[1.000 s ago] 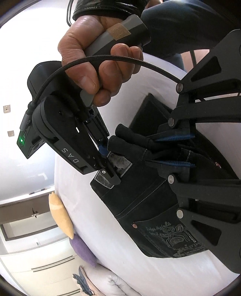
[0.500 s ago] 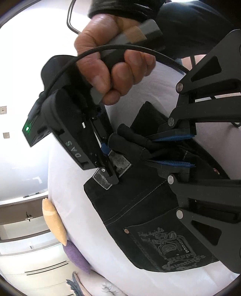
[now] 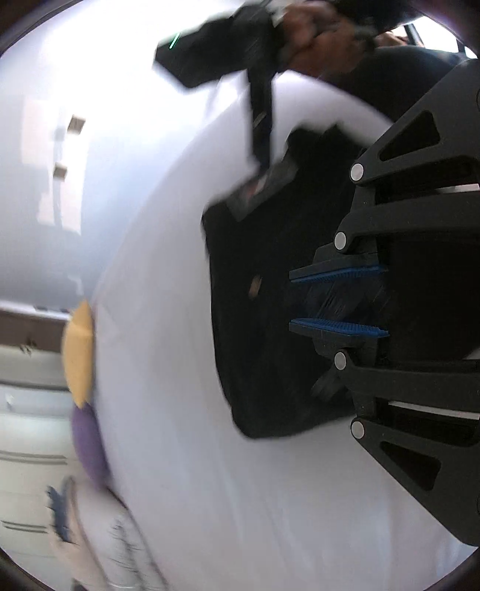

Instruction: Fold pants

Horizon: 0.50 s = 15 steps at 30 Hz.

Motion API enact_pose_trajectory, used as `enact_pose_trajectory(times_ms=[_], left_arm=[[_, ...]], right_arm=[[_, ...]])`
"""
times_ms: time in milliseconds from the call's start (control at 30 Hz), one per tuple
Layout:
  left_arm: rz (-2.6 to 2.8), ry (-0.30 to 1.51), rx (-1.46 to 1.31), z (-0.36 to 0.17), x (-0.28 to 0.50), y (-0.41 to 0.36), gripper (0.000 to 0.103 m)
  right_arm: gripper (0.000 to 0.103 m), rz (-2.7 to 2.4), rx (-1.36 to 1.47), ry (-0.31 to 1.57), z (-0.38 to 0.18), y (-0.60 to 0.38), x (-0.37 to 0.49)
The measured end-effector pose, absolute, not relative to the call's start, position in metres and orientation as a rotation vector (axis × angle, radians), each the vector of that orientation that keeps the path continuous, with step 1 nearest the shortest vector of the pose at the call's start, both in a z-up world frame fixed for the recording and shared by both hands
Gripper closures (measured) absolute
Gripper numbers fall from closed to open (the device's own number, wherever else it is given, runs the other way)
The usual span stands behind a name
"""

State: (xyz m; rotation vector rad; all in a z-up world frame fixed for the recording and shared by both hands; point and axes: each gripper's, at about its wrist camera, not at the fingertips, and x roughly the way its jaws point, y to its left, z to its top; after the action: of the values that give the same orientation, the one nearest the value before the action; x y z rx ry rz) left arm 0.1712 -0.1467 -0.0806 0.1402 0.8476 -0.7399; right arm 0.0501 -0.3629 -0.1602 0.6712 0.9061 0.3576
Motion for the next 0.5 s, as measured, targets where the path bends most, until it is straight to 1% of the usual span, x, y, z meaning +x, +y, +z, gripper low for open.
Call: enact_pose_trajectory(times_ms=[33,100,133,167,400,500], left_arm=[[-0.724,0.875,0.141,-0.081,0.192,-0.131,0.084],[-0.686,0.927,0.134,-0.098,0.223,-0.129,0.084],[-0.682,0.951,0.125,-0.106,0.233,-0.127,0.084],[-0.687,0.974,0.109,-0.114,0.239,-0.126,0.085],[-0.656,0.91,0.193,-0.126,0.197,-0.129,0.085],[-0.641,0.888,0.209,-0.12,0.164,-0.126,0.085]], right_arm=[[0.089,0.36,0.659,0.926,-0.163,-0.358,0.056],[0.091,0.33,0.658,0.967,-0.176,-0.356,0.065],[0.094,0.3,0.659,0.995,-0.184,-0.358,0.068],[0.103,0.277,0.657,1.012,-0.191,-0.36,0.068],[0.103,0.263,0.655,0.985,-0.199,-0.36,0.051],[0.103,0.248,0.646,0.977,-0.199,-0.356,0.043]])
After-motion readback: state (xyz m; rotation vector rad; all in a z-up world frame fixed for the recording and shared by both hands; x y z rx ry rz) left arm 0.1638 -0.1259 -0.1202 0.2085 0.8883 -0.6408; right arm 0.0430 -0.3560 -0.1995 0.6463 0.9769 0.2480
